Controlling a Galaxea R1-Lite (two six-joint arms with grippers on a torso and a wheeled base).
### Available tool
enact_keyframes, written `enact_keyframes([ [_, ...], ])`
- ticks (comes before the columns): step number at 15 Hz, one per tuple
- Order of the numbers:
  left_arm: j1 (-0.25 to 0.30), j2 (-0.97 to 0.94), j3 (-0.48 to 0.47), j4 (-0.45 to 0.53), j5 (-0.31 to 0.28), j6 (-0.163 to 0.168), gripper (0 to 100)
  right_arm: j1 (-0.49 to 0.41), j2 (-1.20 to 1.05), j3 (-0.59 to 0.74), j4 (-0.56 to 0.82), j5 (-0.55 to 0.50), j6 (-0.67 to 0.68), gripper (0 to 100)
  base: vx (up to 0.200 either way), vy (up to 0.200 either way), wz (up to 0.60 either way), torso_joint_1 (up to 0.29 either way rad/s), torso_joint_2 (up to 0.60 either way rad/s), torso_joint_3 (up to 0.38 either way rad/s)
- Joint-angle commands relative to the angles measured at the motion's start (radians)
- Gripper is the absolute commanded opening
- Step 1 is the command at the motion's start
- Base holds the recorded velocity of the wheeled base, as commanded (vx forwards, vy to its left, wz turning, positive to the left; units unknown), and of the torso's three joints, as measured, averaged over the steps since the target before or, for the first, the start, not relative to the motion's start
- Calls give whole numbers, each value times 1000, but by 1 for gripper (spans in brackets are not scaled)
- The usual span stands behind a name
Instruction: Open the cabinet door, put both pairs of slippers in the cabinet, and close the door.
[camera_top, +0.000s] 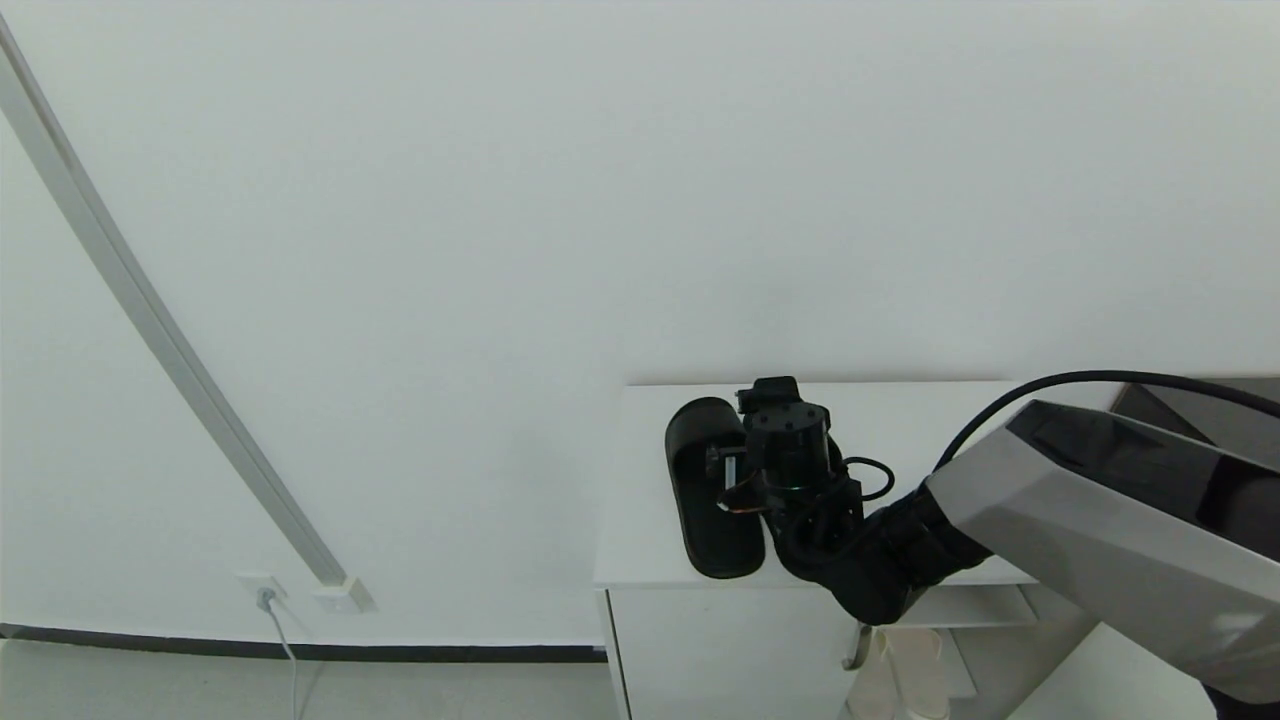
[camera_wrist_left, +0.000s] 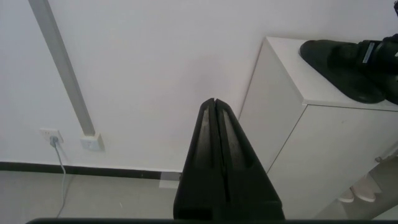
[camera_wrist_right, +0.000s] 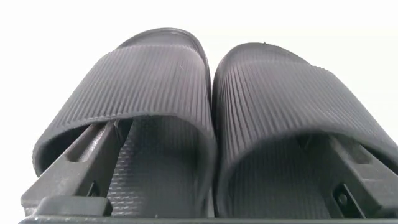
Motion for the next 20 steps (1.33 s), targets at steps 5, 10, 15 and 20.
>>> enact_keyframes([
  [5, 1, 1, 0, 0, 1, -1, 0, -1, 12, -1, -1, -2, -2, 0, 0, 0, 0, 0, 0, 0],
  [10, 1, 1, 0, 0, 1, -1, 0, 4, 4, 5, -1, -3, -2, 0, 0, 0, 0, 0, 0, 0],
  [15, 1, 1, 0, 0, 1, -1, 0, 15, -183, 137, -4, 50, -31, 0, 0, 0, 0, 0, 0, 0],
  [20, 1, 2, 0, 0, 0, 2, 0, 13, -453, 429, 1, 368, -78, 0, 0, 0, 0, 0, 0, 0],
])
